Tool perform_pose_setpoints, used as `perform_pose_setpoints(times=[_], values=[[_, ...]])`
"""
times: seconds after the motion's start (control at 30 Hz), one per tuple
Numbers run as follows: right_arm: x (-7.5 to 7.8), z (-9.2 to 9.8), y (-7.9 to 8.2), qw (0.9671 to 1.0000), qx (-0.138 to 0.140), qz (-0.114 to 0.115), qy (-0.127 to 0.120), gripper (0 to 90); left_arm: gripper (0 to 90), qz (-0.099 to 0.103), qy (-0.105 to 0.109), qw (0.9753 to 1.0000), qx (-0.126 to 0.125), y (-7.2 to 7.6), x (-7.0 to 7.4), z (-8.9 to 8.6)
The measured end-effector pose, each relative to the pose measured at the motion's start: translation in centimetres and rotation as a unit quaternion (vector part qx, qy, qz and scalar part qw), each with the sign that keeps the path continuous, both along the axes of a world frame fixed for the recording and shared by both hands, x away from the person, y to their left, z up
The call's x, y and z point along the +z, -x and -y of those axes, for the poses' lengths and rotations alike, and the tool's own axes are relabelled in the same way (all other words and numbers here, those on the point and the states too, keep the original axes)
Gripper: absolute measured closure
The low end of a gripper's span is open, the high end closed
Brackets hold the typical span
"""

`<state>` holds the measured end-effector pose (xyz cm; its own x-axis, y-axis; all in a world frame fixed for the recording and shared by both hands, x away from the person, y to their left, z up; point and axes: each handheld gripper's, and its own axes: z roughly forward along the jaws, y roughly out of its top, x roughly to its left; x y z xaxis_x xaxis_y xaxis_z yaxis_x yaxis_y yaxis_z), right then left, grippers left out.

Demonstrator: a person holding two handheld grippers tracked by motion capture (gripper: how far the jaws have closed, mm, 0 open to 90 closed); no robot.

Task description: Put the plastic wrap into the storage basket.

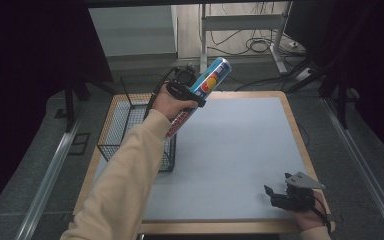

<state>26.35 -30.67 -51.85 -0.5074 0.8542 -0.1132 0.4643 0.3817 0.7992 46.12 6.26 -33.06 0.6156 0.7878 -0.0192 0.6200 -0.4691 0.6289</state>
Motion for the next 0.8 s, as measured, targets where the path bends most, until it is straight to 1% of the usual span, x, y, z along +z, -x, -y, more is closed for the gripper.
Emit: perform_pose_setpoints(times=[0.07, 0.13, 0.2, 0.3, 0.33, 0.37, 0.4, 0.53, 0.73, 0.8], values=[[0.0, 0.0, 0.0, 1.0, 0.0, -0.001, -0.001, 15.4, 31.9, 0.002, -0.004, 1.0, 0.008, -0.1, 0.0, -0.9], [-0.1, 0.0, 0.0, 1.0, 0.001, -0.001, 0.001, 15.4, 31.9, 0.004, -0.003, 0.9999, 0.012, -0.2, -0.1, -1.2], [-0.1, -0.1, 0.0, 1.0, 0.001, -0.001, 0.0, 15.5, 31.9, 0.005, -0.003, 0.9998, 0.021, -0.3, -0.2, -2.2], [-0.1, -0.1, 0.0, 1.0, 0.001, -0.004, 0.001, 15.4, 31.9, 0.003, -0.005, 0.9996, 0.026, -0.4, -0.4, -2.7], [-0.2, -0.2, 0.0, 1.0, 0.001, -0.004, 0.002, 15.4, 31.9, 0.003, -0.009, 0.9995, 0.03, -0.5, -0.7, -3.3], [-0.2, -0.2, 0.0, 1.0, 0.001, -0.003, 0.002, 15.4, 31.9, 0.003, -0.009, 0.9995, 0.03, -0.5, -0.7, -3.3], [-0.2, -0.2, 0.0, 1.0, 0.001, -0.004, 0.002, 15.4, 31.9, 0.0, -0.01, 0.9993, 0.036, -0.6, -0.9, -3.8], [-0.2, -0.1, 0.0, 1.0, 0.001, -0.003, 0.004, 15.4, 31.9, -0.008, -0.013, 0.9988, 0.047, -0.8, -1.6, -4.8], [-0.2, -0.1, 0.0, 1.0, 0.0, -0.004, 0.004, 15.4, 31.9, -0.012, -0.014, 0.9983, 0.056, -0.9, -2.4, -5.8], [-0.2, -0.1, 0.0, 1.0, 0.0, -0.004, 0.003, 15.5, 31.9, -0.017, -0.017, 0.998, 0.058, -0.9, -2.8, -6.1]])
